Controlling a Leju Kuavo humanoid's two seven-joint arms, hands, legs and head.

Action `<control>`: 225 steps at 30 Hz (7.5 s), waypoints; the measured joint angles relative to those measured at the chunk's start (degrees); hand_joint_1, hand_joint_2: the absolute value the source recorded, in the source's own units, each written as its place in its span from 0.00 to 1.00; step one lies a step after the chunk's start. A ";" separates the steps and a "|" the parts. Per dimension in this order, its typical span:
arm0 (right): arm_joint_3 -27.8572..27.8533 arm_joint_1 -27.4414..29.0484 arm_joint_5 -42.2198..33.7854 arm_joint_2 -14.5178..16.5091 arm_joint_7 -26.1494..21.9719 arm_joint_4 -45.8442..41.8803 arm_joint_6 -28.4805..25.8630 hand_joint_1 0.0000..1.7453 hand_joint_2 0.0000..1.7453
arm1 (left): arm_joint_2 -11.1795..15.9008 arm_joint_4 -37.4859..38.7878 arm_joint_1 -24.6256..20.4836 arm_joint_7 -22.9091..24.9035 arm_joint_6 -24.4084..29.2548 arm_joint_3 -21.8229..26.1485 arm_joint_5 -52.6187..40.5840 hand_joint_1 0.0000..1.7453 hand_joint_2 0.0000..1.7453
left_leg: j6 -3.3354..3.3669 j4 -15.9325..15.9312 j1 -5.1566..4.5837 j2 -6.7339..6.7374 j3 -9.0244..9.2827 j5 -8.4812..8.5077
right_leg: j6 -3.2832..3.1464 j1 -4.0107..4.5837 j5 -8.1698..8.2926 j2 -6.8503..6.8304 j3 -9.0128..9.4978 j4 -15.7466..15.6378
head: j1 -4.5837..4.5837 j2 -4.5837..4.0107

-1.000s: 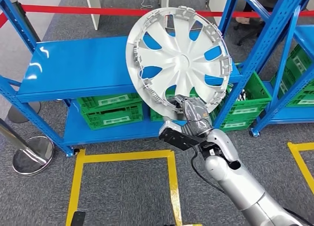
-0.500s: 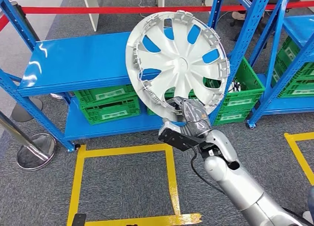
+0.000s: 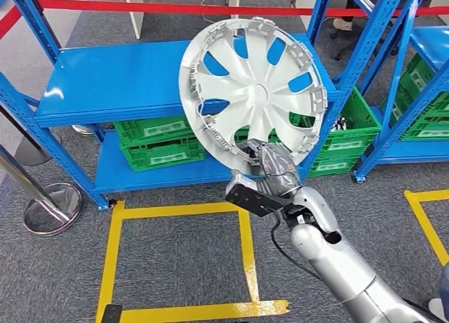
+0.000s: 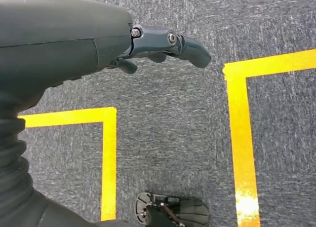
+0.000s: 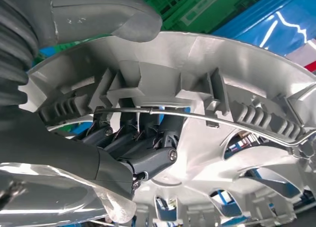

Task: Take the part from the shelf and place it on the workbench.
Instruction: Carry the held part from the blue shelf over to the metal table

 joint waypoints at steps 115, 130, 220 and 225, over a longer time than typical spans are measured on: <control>-10.29 4.32 -6.17 -16.57 -1.01 -7.80 6.54 1.00 1.00 | -0.41 -0.01 -0.63 -7.91 1.01 2.04 1.52 0.00 1.00 | -0.70 1.61 -1.30 3.38 -2.04 0.44 | -0.45 -0.19 4.29 -7.67 6.90 -13.42 | -0.52 0.02; -11.33 6.24 -6.24 -19.16 -1.48 -8.45 7.42 1.00 1.00 | -0.52 -0.01 -0.59 -7.85 1.01 2.14 1.34 0.00 1.00 | -1.36 2.36 -0.10 -7.91 -2.94 0.71 | 0.25 -1.67 5.99 3.87 3.98 -11.98 | 0.08 0.02; -15.00 14.67 -4.17 -19.84 -4.15 -11.16 6.59 1.00 1.00 | -0.08 0.02 0.31 -7.61 -1.42 2.12 -0.44 0.00 1.00 | 0.06 -0.49 -0.86 -1.04 5.25 -4.67 | 0.17 -0.67 9.03 -0.07 1.33 -13.35 | -0.19 -0.01; -15.33 15.18 -4.16 -19.85 -3.98 -11.21 6.47 1.00 1.00 | -0.10 0.03 -0.15 -7.34 -1.08 2.12 -0.47 0.00 1.00 | -1.79 4.46 -0.71 -0.66 3.72 -7.36 | -1.35 -1.28 8.41 -0.15 3.65 -14.40 | -0.59 0.00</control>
